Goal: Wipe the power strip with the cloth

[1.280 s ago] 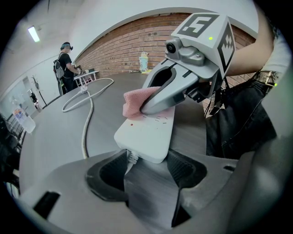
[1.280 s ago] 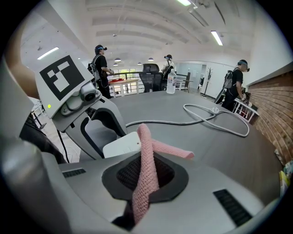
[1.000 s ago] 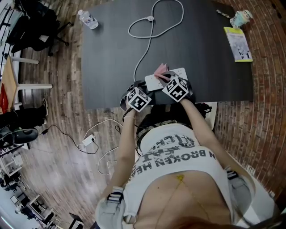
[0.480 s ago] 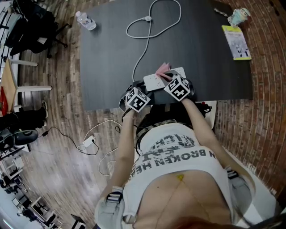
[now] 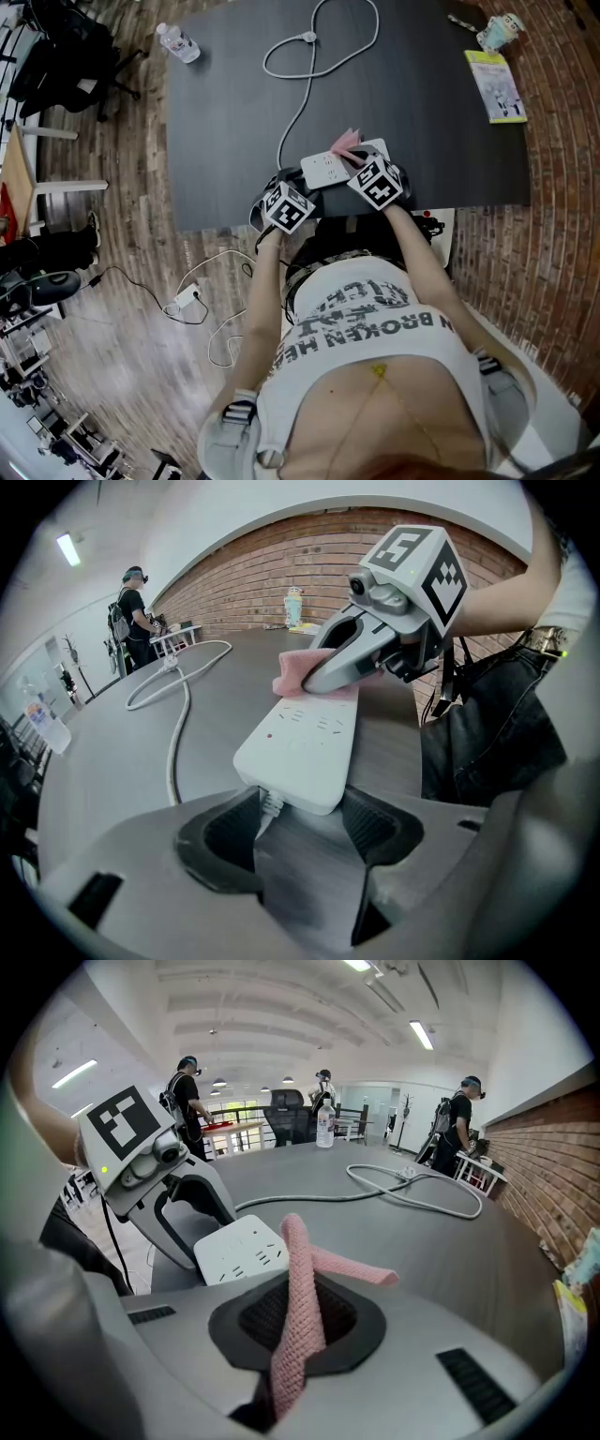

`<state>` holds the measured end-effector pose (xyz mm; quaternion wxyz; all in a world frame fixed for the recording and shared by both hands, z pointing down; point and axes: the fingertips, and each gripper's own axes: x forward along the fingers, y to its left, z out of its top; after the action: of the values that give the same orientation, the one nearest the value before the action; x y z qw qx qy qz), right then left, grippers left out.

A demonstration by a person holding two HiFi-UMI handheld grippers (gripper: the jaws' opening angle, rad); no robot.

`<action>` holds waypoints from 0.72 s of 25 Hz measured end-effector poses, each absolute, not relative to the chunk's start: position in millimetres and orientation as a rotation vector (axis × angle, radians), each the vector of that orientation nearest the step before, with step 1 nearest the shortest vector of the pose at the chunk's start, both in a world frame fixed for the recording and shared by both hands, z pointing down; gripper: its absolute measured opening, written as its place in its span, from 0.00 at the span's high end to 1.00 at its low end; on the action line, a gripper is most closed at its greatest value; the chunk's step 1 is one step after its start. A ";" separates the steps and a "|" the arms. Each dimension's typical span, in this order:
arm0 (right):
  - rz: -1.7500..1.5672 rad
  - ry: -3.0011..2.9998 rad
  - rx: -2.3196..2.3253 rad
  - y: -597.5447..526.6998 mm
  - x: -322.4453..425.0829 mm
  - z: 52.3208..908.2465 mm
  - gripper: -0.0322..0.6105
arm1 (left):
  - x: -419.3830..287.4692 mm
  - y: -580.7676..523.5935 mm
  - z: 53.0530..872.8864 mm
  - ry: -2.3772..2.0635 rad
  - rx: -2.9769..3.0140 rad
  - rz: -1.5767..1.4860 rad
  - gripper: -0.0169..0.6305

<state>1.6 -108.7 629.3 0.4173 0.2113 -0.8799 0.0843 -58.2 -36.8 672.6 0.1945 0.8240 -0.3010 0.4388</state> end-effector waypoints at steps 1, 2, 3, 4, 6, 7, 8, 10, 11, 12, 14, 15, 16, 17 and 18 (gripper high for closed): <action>0.212 -2.207 0.534 -109.2 2.7 629.2 0.92 | -58.0 -36.9 672.9 -0.844 2.310 1.231 0.56; 0.215 -2.207 0.540 -109.7 4.0 629.5 0.92 | -57.8 -37.1 673.2 -0.844 2.310 1.230 0.56; 0.220 -2.207 0.547 -110.3 5.6 630.2 0.92 | -57.5 -37.2 673.3 -0.844 2.310 1.230 0.56; 0.224 -2.208 0.554 -111.0 7.3 630.9 0.92 | -57.3 -37.1 673.4 -0.845 2.309 1.230 0.56; 0.222 -2.210 0.563 -112.5 10.1 630.4 0.92 | -57.3 -36.7 673.3 -0.844 2.310 1.229 0.56; 0.222 -2.208 0.567 -113.2 11.6 629.8 0.92 | -57.4 -36.7 673.1 -0.844 2.311 1.228 0.56; 0.227 -2.204 0.573 -113.9 13.6 629.8 0.92 | -57.6 -36.9 672.8 -0.844 2.312 1.227 0.56; 0.246 -2.194 0.588 -115.1 18.2 630.9 0.92 | -58.0 -37.2 672.9 -0.845 2.312 1.227 0.56; 0.252 -2.192 0.593 -115.8 20.3 631.2 0.92 | -58.0 -37.2 673.1 -0.845 2.312 1.227 0.56; 0.254 -2.191 0.597 -116.4 22.2 631.4 0.92 | -57.7 -37.0 673.3 -0.845 2.312 1.227 0.56; 0.250 -2.188 0.604 -116.9 25.8 631.3 0.92 | -57.1 -36.3 673.5 -0.845 2.310 1.226 0.56; 0.248 -2.186 0.609 -117.2 27.6 631.2 0.92 | -57.0 -36.1 673.4 -0.845 2.309 1.227 0.56; 0.247 -2.185 0.615 -117.4 29.1 631.2 0.92 | -56.9 -35.9 673.3 -0.845 2.309 1.227 0.56; 0.245 -2.185 0.619 -117.8 30.3 631.0 0.92 | -57.0 -35.9 673.0 -0.845 2.309 1.228 0.56; 0.243 -2.187 0.620 -118.3 30.8 630.7 0.92 | -57.1 -36.0 672.8 -0.846 2.309 1.227 0.56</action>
<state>30.8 -118.3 630.7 0.4150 0.2467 -0.8704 0.0968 -57.1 -36.0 672.8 0.1953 0.8240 -0.3018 0.4379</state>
